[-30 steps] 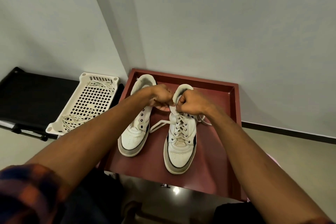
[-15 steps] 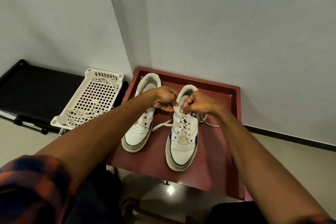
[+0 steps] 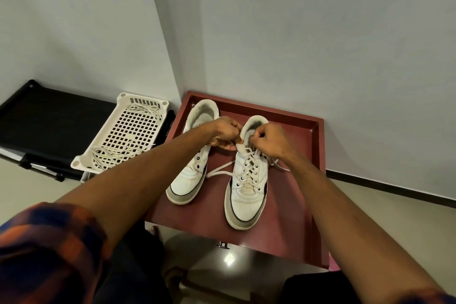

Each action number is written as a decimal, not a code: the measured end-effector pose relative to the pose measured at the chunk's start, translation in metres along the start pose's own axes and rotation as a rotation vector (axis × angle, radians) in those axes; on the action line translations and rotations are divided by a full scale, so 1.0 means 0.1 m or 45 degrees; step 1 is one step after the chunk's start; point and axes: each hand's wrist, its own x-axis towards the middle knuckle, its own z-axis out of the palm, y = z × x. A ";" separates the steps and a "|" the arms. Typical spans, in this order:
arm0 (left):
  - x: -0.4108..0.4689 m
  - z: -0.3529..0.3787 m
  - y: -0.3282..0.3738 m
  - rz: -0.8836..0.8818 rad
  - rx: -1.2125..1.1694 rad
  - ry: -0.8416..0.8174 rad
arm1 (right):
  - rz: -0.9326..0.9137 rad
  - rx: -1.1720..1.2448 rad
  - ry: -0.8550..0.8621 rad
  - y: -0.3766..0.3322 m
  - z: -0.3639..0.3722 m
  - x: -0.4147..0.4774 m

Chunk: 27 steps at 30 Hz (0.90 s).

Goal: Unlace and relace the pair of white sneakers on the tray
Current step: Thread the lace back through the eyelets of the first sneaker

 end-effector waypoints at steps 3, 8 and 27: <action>0.00 0.01 0.00 0.000 0.000 0.004 | 0.074 0.070 0.021 0.00 -0.05 0.04; 0.01 0.00 0.00 -0.004 0.010 0.017 | -0.017 0.012 -0.268 -0.06 -0.06 -0.02; -0.01 0.07 -0.04 0.050 -0.003 0.057 | 0.154 0.362 -0.650 -0.12 -0.21 0.05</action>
